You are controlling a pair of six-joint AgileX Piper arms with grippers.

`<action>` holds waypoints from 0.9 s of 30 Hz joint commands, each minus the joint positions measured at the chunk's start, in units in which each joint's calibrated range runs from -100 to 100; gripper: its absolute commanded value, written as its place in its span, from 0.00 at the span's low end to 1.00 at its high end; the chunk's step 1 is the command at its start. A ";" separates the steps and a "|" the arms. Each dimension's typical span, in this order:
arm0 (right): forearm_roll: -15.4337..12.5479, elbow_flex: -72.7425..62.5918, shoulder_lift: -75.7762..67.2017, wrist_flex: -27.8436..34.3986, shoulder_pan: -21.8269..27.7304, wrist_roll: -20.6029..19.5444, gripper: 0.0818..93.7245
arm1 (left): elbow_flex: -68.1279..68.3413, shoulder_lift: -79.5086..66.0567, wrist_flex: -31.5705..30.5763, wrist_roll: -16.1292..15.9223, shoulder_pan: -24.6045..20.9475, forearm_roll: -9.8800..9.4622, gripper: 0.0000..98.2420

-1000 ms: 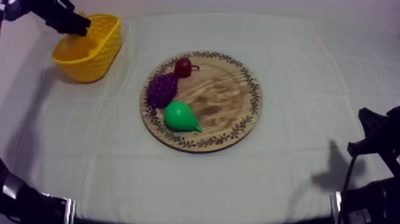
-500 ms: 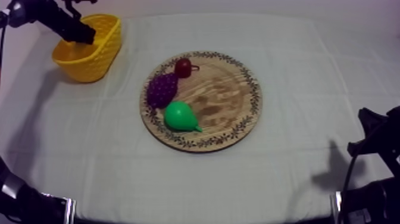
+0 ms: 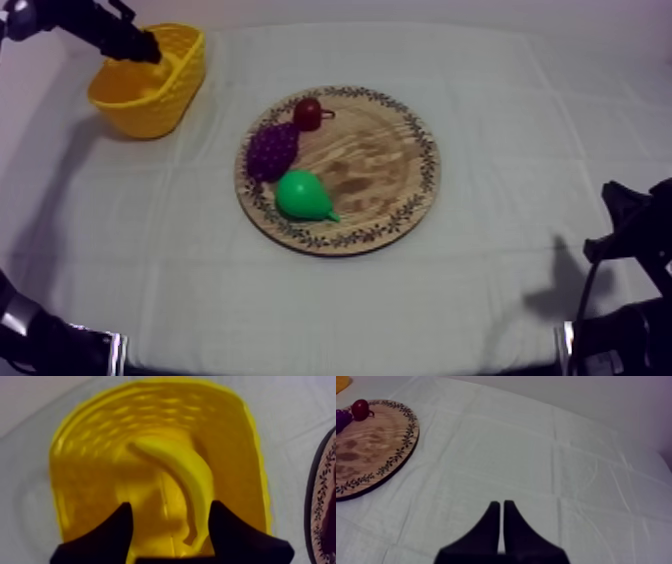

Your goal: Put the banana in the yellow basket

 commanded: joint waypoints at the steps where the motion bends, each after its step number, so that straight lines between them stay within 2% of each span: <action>1: -0.02 -0.03 0.02 -0.03 0.00 -0.02 0.00 | -0.19 -3.35 0.39 0.78 0.04 -0.55 0.47; 4: -0.02 -0.03 0.02 -0.03 0.00 -0.02 0.00 | -0.94 -8.97 1.78 2.76 0.36 -2.03 0.33; 7: -0.02 -0.03 0.02 -0.03 0.00 -0.02 0.00 | -0.69 -15.22 2.61 4.62 1.03 -3.52 0.15; 10: -0.02 -0.03 0.02 -0.03 -0.04 -0.02 0.00 | 1.47 -21.87 2.48 6.74 1.77 -5.06 0.06; 19: -0.02 -0.03 0.02 -0.03 -0.08 -0.02 0.00 | 11.30 -39.31 0.88 11.52 2.32 -7.26 0.00; 23: -0.02 -0.03 0.02 -0.03 -0.08 0.00 0.00 | 15.76 -44.87 -0.10 14.20 1.05 -6.63 0.01; 27: -0.02 -0.03 0.02 -0.03 -0.08 0.00 0.00 | 27.09 -52.47 -7.56 14.94 -0.71 -4.07 0.02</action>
